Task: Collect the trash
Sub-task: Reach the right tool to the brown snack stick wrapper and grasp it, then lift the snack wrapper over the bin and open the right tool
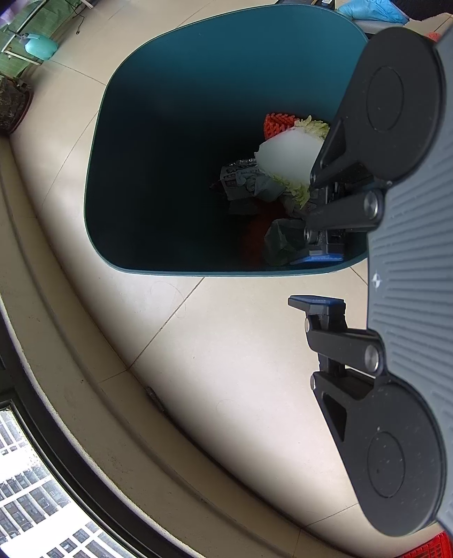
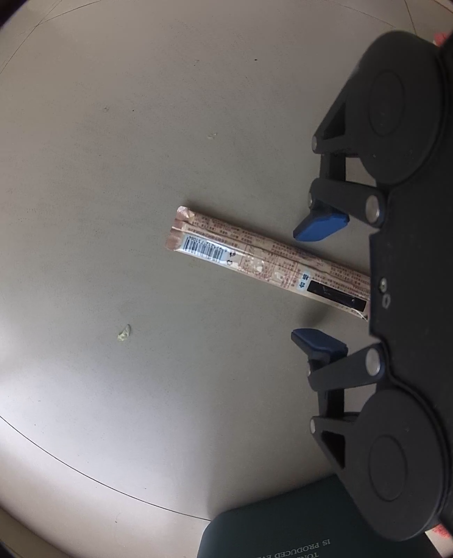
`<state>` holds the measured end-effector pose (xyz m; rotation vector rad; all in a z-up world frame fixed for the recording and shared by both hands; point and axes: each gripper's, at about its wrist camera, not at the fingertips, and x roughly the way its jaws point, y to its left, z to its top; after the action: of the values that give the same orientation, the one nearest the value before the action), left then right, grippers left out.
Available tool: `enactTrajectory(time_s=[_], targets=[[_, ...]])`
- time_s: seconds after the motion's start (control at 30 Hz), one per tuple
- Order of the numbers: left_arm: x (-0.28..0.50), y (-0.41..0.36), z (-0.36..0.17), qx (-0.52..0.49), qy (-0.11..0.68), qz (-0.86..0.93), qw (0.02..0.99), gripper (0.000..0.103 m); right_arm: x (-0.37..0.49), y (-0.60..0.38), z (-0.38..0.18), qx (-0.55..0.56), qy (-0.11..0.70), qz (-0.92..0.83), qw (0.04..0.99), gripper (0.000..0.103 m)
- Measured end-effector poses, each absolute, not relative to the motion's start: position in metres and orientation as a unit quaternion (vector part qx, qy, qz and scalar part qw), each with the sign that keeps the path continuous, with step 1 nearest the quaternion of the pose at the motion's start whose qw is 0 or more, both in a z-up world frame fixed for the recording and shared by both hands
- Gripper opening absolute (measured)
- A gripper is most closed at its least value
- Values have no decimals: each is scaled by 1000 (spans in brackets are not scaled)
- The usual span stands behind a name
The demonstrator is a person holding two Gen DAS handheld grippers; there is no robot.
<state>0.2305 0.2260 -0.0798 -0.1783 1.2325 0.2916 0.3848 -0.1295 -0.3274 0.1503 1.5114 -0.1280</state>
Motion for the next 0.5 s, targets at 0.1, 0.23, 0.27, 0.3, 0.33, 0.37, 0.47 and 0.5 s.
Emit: enactTrajectory(time_s=[0.1, 0.23, 0.27, 0.3, 0.33, 0.37, 0.47, 0.5], targets=[[231, 225, -80, -84, 575, 136, 802, 19, 383, -123, -326, 51, 680, -66, 729, 46], [231, 225, -80, -82, 575, 136, 803, 19, 377, -122, -325, 35, 677, -69, 732, 29], [231, 225, -80, -82, 575, 136, 803, 19, 376, -122, -326, 35, 678, -68, 731, 27], [231, 225, -80, -82, 575, 136, 803, 18, 372, -123, -327, 34, 680, -68, 729, 27], [231, 225, -81, -82, 574, 136, 803, 19, 370, -123, -328, 32, 683, -68, 727, 25], [232, 225, -81, -82, 575, 137, 802, 19, 376, -128, -326, 32, 686, -67, 724, 24], [232, 225, -82, -82, 574, 137, 803, 18, 386, -127, -314, 23, 682, -48, 730, 22], [233, 224, -82, -82, 574, 138, 803, 19, 388, -126, -304, 11, 676, -42, 735, 21]])
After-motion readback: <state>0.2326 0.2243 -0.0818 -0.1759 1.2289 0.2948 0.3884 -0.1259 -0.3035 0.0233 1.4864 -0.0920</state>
